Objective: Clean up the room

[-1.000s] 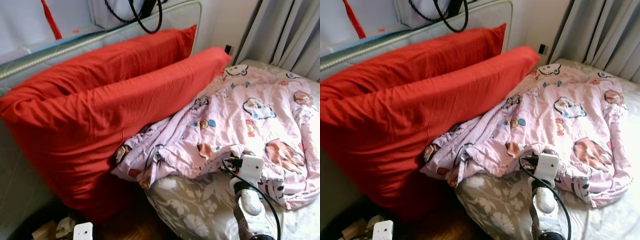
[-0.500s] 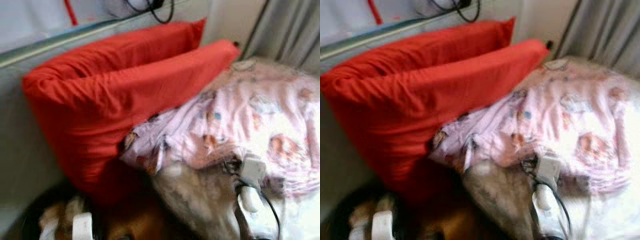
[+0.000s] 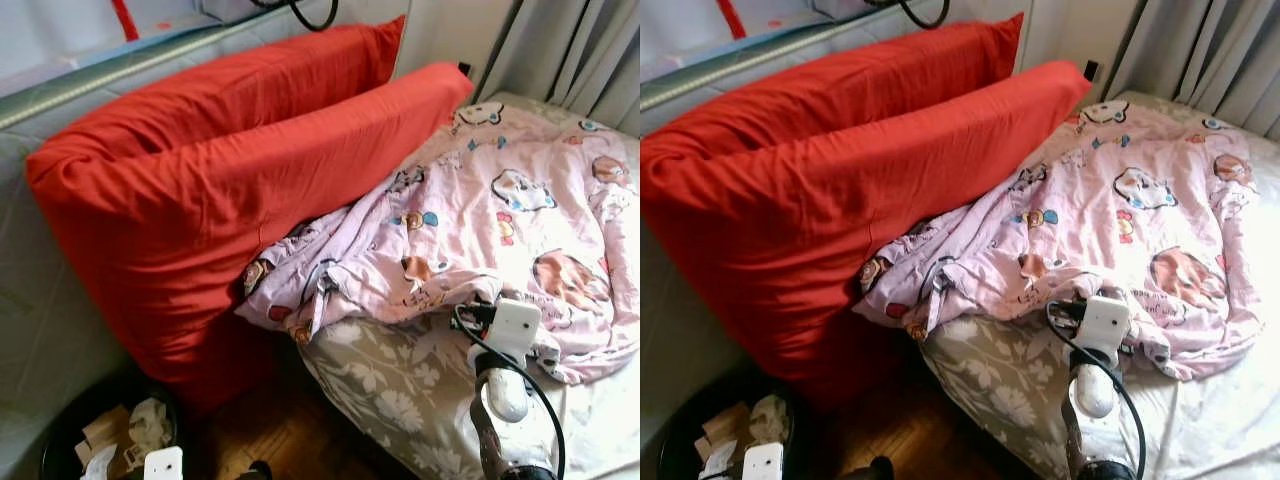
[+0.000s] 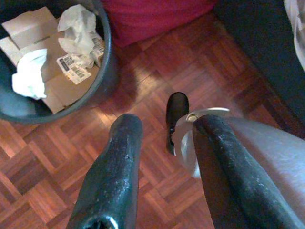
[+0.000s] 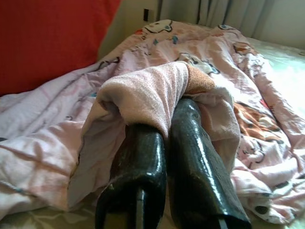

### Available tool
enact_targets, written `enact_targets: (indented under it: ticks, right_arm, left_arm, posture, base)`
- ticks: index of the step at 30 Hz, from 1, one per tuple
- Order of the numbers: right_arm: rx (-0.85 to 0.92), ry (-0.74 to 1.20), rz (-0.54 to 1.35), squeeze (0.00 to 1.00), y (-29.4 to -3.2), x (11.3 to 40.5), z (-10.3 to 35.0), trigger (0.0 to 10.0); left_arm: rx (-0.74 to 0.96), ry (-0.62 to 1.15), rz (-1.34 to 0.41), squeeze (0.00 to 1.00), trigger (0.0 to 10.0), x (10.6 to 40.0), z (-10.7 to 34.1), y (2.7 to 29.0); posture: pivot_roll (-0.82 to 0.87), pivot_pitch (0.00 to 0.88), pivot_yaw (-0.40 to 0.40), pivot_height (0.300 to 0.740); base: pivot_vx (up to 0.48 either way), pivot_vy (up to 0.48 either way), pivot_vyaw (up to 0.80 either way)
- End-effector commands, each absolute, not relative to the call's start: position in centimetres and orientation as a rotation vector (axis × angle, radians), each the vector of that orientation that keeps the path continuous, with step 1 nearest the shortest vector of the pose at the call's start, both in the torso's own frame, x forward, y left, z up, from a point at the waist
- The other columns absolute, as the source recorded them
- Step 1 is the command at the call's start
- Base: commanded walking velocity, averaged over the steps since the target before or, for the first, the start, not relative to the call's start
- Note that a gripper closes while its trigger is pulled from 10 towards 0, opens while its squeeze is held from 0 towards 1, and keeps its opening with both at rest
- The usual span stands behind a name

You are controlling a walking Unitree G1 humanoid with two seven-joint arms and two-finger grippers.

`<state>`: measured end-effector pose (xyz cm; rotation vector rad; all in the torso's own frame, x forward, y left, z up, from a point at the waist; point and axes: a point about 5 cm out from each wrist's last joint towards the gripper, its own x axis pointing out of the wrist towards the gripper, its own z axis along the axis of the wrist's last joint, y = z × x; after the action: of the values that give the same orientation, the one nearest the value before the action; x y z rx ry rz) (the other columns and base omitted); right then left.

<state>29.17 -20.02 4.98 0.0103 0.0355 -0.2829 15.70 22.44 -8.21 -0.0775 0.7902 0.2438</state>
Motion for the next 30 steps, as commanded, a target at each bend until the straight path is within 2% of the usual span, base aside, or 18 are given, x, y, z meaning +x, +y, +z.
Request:
enact_targets:
  ticks: [1, 4, 16, 30]
  right_arm:
    - [-0.004, 0.035, -0.301, 0.0, -20.6, 29.0, 5.1, 10.0]
    - [-0.005, 0.038, -0.3, 0.0, -20.6, 28.9, 5.0, 10.0]
    - [0.013, 0.065, -0.281, 0.0, -20.2, 28.7, 4.5, 10.0]
    - [-0.022, 0.033, -0.36, 0.0, -22.0, 29.0, 5.5, 10.0]
  left_arm:
    - [-0.081, 0.82, 0.249, 0.0, 10.0, 14.9, -8.6, 22.4]
    - [-0.081, 0.819, 0.248, 0.0, 10.0, 14.9, -8.6, 22.5]
    - [-0.081, 0.818, 0.244, 0.0, 10.0, 14.9, -8.6, 22.5]
    - [-0.077, 0.822, 0.235, 0.0, 10.0, 15.0, -8.6, 22.3]
  posture:
    - [0.12, 0.169, -0.047, 0.74]
    - [0.12, 0.173, -0.047, 0.74]
    - [0.12, 0.184, -0.045, 0.74]
    - [0.12, 0.185, -0.043, 0.74]
  base:
    - [-0.24, 0.0, 0.0]
    - [0.0, 0.0, 0.0]
    - [-0.272, 0.0, 0.0]
    - [-0.275, 0.0, 0.0]
